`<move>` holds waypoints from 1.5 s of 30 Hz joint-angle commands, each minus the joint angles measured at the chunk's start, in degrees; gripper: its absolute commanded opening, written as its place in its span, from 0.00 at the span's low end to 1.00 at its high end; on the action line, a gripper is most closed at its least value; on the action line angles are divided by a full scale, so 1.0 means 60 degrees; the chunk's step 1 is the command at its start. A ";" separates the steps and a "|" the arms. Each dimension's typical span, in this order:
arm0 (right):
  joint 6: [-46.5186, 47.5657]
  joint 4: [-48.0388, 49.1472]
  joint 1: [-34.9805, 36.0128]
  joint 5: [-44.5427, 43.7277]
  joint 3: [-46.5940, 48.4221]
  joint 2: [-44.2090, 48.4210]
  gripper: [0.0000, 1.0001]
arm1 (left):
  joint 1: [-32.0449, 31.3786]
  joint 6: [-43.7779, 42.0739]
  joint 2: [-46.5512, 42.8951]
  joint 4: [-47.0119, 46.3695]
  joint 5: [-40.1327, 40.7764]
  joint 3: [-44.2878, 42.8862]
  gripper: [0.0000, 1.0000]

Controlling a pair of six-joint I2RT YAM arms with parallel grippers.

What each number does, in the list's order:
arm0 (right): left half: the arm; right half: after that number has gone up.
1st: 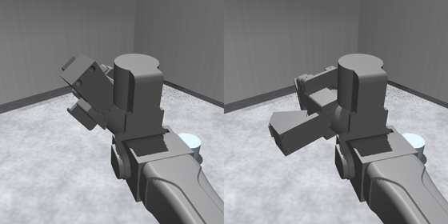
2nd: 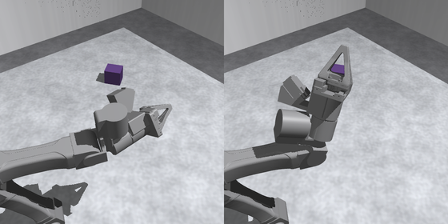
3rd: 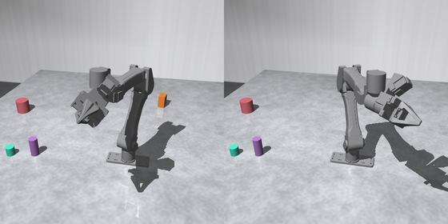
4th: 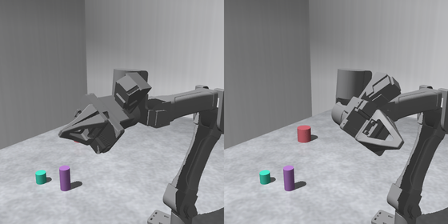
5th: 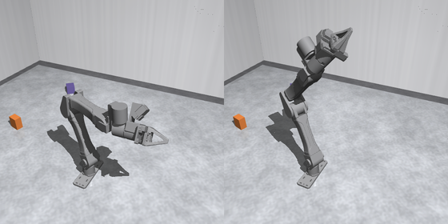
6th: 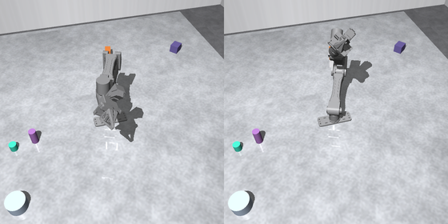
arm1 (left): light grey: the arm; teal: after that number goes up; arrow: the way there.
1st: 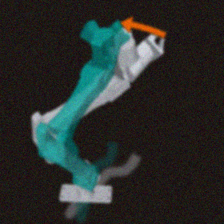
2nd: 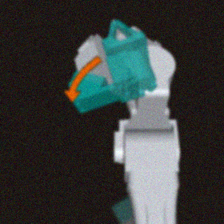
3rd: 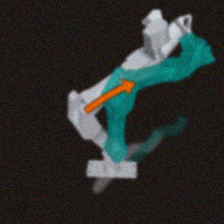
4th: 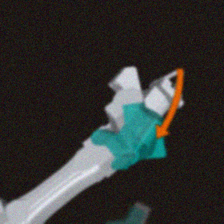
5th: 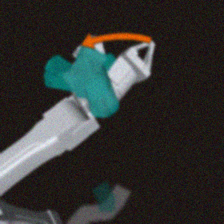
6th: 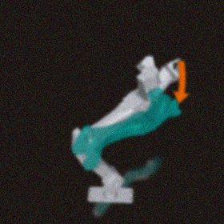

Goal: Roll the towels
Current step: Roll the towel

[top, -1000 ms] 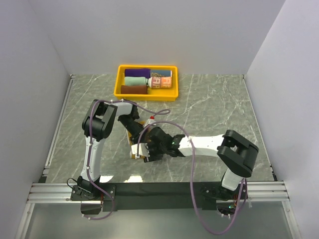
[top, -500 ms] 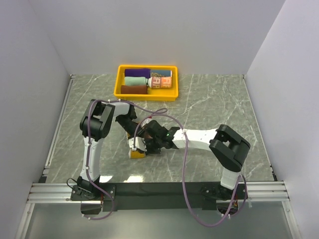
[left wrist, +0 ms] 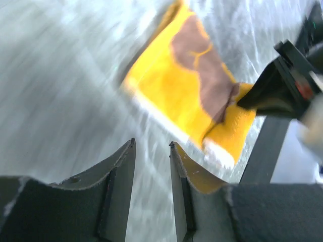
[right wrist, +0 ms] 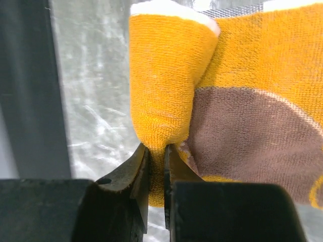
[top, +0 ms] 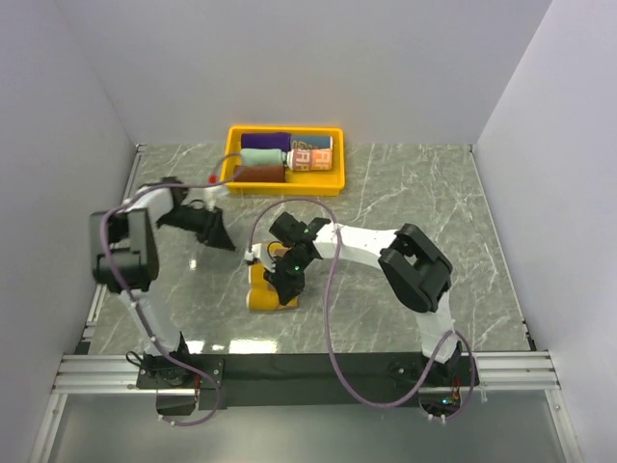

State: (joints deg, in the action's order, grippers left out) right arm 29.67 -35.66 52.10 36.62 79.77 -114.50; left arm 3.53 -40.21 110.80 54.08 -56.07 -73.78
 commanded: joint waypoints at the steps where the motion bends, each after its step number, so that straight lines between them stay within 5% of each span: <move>1: -0.0842 -0.2243 -0.0347 0.1043 0.0632 -0.1186 0.00 | 0.0873 -0.0065 -0.1339 -0.0607 -0.0133 0.0898 0.39; 9: -0.0668 -0.4058 -0.1050 0.2919 0.2493 -0.3385 0.00 | 0.1258 -0.1954 -0.4664 -0.0195 0.0380 0.3255 0.45; 19: -0.0273 -0.5394 -0.1797 0.3930 0.3975 -0.5613 0.00 | -0.3074 -0.1034 -0.8212 -0.2846 0.2695 0.5719 0.56; 28: -0.0140 -0.6068 -0.1988 0.3945 0.4782 -0.6420 0.00 | -0.6370 -0.0960 -0.7732 -0.4632 0.4569 0.6100 0.59; 36: -0.0360 -0.5980 -0.2091 0.4106 0.4869 -0.6332 0.00 | -0.7487 -0.0946 -0.6677 -0.5132 0.5477 0.6129 0.57; 39: -0.0418 -0.5923 -0.2106 0.4106 0.4782 -0.6186 0.00 | -0.7532 -0.0726 -0.6062 -0.5104 0.6019 0.6159 0.54; 42: -0.0870 -0.5572 -0.2193 0.4033 0.4520 -0.5908 0.00 | -0.7532 -0.0711 -0.5811 -0.4592 0.5992 0.6086 0.33; 43: -0.1032 -0.5454 -0.2309 0.4033 0.4446 -0.5704 0.00 | -0.7532 -0.0682 -0.5855 -0.4474 0.5904 0.6100 0.19; 45: -0.1616 -0.5075 -0.2485 0.4033 0.4241 -0.5440 0.06 | -0.7532 -0.0667 -0.5899 -0.4036 0.5612 0.6173 0.10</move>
State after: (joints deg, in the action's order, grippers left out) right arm 26.76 -73.14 39.79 71.68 108.03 -147.28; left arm -41.45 -45.63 74.72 24.14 -23.11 -37.54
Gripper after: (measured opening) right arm 0.180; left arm 0.156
